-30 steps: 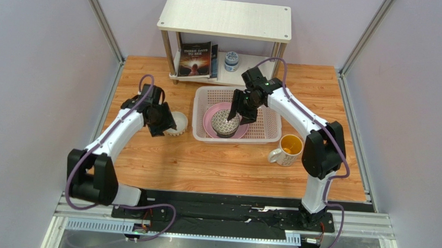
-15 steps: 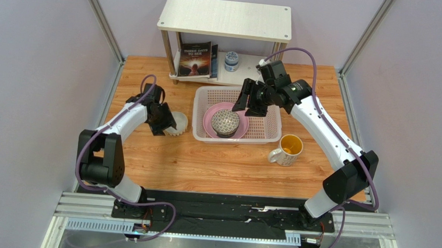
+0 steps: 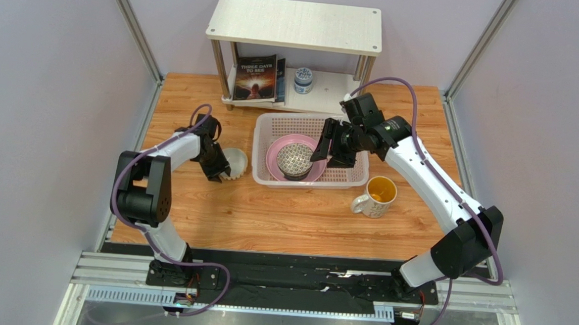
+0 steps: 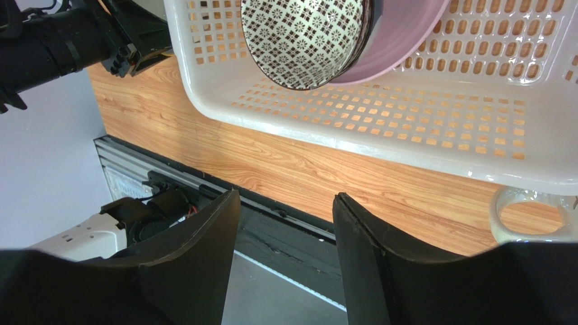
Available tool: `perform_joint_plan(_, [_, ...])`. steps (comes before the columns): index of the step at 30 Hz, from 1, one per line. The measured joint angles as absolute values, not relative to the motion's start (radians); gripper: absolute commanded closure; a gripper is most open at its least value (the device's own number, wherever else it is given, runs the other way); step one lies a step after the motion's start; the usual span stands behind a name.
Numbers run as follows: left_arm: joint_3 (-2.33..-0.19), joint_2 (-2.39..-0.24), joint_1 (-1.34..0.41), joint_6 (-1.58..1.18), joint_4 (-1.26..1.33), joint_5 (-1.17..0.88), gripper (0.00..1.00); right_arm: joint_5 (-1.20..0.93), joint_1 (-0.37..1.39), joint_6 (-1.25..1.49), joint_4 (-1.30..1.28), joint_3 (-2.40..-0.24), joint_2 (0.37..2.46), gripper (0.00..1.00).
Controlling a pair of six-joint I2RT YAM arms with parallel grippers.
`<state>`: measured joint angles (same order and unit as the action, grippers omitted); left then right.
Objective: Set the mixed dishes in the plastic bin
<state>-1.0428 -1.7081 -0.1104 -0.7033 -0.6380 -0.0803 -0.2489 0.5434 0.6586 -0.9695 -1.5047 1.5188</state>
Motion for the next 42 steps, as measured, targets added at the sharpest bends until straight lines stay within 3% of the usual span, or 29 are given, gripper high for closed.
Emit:
perform_joint_plan(1, [-1.043,-1.707,-0.110,-0.708,-0.637,-0.081,0.74,-0.249,0.543,0.660,-0.970,-1.498,1.509,0.43])
perform_joint_plan(2, [-1.041,-1.702,-0.110,-0.707,-0.630,-0.078,0.87,-0.249,0.543,0.662,-0.968,-1.483,1.490,0.43])
perform_joint_plan(7, [-1.005,-1.658,-0.109,-0.709,-0.606,-0.089,0.99,-0.249,0.543,0.673,-0.965,-1.423,1.428,0.43])
perform_joint_plan(19, [-0.770,-1.384,-0.125,-0.675,-0.646,-0.157,1.00,-0.250,0.543,0.688,-0.944,-1.289,1.356,0.44])
perform_joint_plan(26, [-0.643,-1.223,-0.333,-0.710,-0.679,-0.152,1.00,-0.253,0.582,0.735,-0.892,-1.182,1.332,0.41])
perform_joint_plan(28, [-0.627,-1.198,-0.407,-0.739,-0.694,-0.152,1.00,-0.249,0.617,0.756,-0.868,-1.146,1.328,0.36])
perform_joint_plan(36, [-0.643,-1.202,-0.588,-0.842,-0.712,-0.108,1.00,-0.207,0.833,0.899,-0.722,-0.911,1.241,0.36])
perform_joint_plan(42, [-0.707,-1.282,-0.704,-0.886,-0.705,-0.073,1.00,-0.170,0.957,0.984,-0.613,-0.849,1.267,0.36])
